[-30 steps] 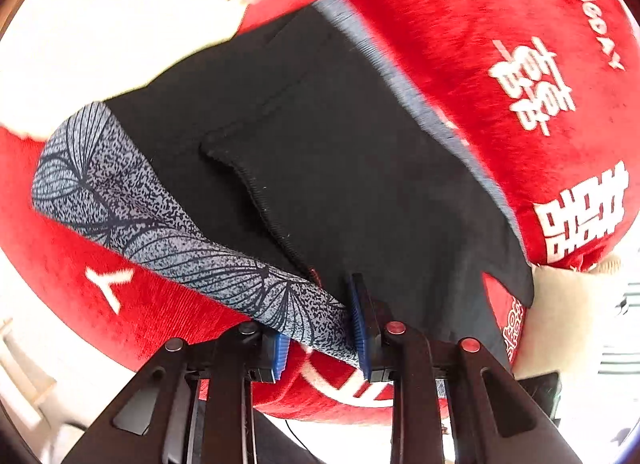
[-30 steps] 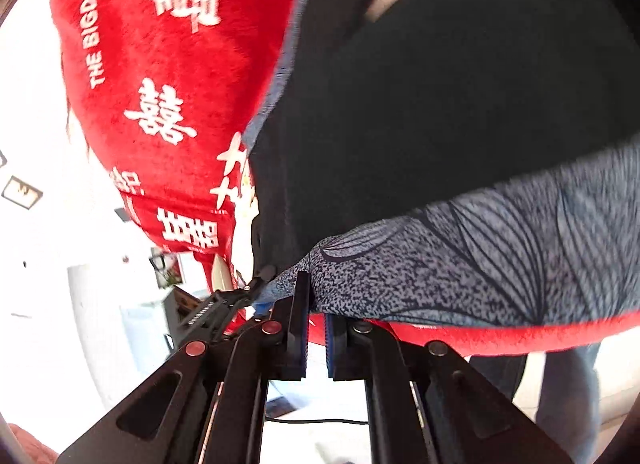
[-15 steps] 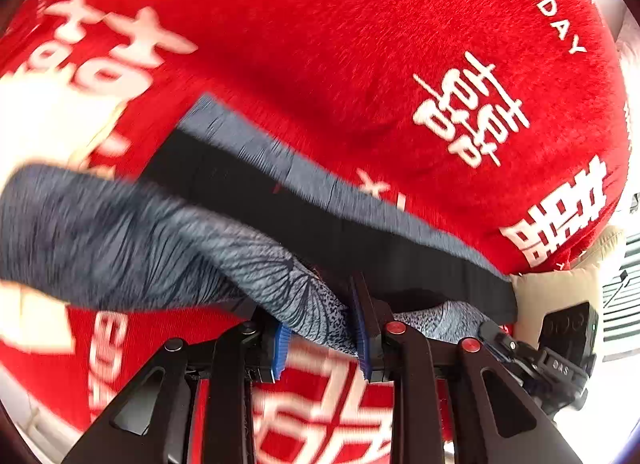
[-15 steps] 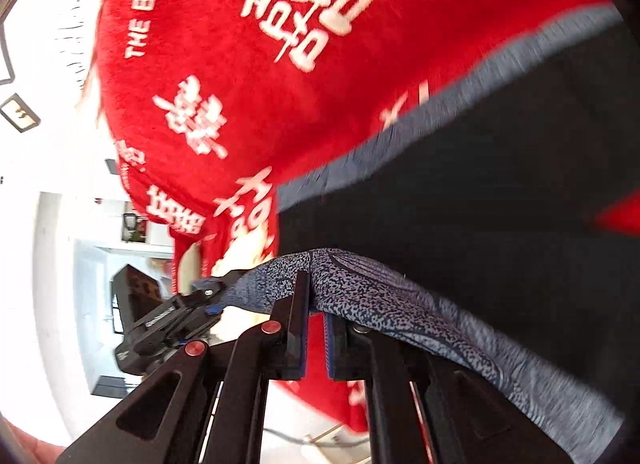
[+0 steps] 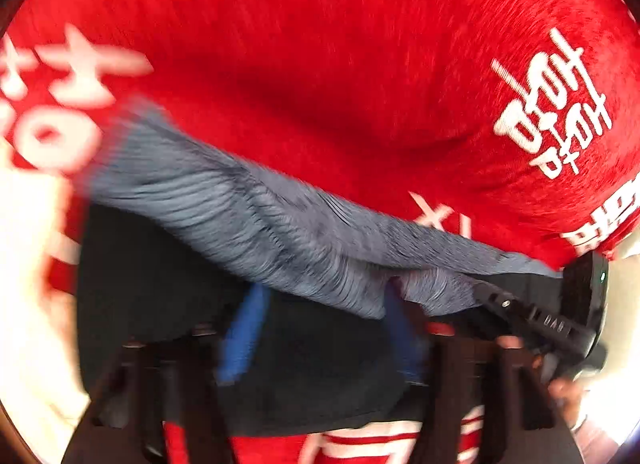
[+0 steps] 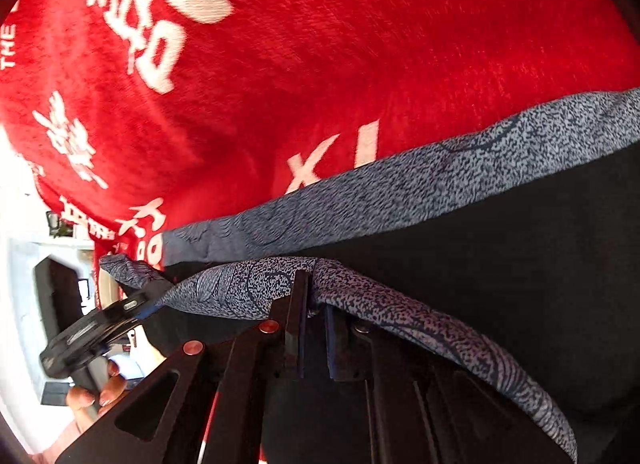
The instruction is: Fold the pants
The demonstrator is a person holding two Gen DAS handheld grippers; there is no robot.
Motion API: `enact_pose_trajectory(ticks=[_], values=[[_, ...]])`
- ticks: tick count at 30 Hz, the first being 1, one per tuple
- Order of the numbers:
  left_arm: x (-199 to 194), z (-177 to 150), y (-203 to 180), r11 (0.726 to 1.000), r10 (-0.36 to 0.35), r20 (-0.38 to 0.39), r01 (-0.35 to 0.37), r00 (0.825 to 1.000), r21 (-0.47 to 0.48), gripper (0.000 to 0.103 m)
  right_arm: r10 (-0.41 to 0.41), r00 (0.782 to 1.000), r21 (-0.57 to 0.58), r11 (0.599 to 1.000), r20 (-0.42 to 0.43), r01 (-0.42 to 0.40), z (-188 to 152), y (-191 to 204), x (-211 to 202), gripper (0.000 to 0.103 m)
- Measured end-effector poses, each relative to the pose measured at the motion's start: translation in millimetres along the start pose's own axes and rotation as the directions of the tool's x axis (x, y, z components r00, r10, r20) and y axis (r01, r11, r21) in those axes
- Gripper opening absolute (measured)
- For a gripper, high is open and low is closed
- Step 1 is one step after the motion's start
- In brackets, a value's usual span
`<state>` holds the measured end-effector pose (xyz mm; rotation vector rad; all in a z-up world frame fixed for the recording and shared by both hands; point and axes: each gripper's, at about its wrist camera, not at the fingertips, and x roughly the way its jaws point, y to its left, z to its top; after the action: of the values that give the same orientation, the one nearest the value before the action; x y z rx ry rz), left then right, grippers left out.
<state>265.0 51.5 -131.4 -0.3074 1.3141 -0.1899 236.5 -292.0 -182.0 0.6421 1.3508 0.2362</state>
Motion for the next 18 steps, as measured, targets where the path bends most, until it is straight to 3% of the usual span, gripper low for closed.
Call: enact_pose_trajectory(ticks=[5,7,8,12,14,16,18], values=[[-24.4,-6.4,-0.3,0.989,0.09,0.013,-0.091,0.996,0.118,0.072,-0.018,1.0,0.038,0.999,-0.023,0.019,10.6,3.9,-7.0,0.018],[-21.3,-11.6,-9.7,0.975,0.119,0.012,-0.119,0.993,0.19,0.072,-0.022,1.0,0.041,0.999,-0.002,0.022,6.6,16.3,-22.5,0.039],[-15.6,-12.4,-12.2,0.968,0.129,0.006,-0.128,0.992,0.216,0.072,-0.027,1.0,0.03,0.999,0.012,0.026,2.9,23.0,-30.4,0.041],[16.2,-2.9,-18.7,0.961,0.137,-0.006,-0.131,0.991,0.244,0.072,-0.043,0.999,-0.078,0.996,0.002,0.043,-21.3,54.8,-44.6,0.041],[39.6,7.9,-16.7,0.96,0.169,-0.016,-0.161,0.985,0.228,0.072,-0.121,0.99,-0.11,0.988,-0.07,0.113,-30.6,55.4,-20.6,0.041],[57.9,18.5,-12.9,0.961,0.2,-0.027,-0.191,0.979,0.197,0.072,-0.228,0.97,-0.114,0.969,-0.085,0.218,-29.2,45.9,-0.2,0.04],[64.3,28.2,-12.7,0.961,0.213,-0.003,-0.209,0.977,0.183,0.072,-0.227,0.972,-0.081,0.972,-0.057,0.222,-21.6,36.6,5.1,0.037]])
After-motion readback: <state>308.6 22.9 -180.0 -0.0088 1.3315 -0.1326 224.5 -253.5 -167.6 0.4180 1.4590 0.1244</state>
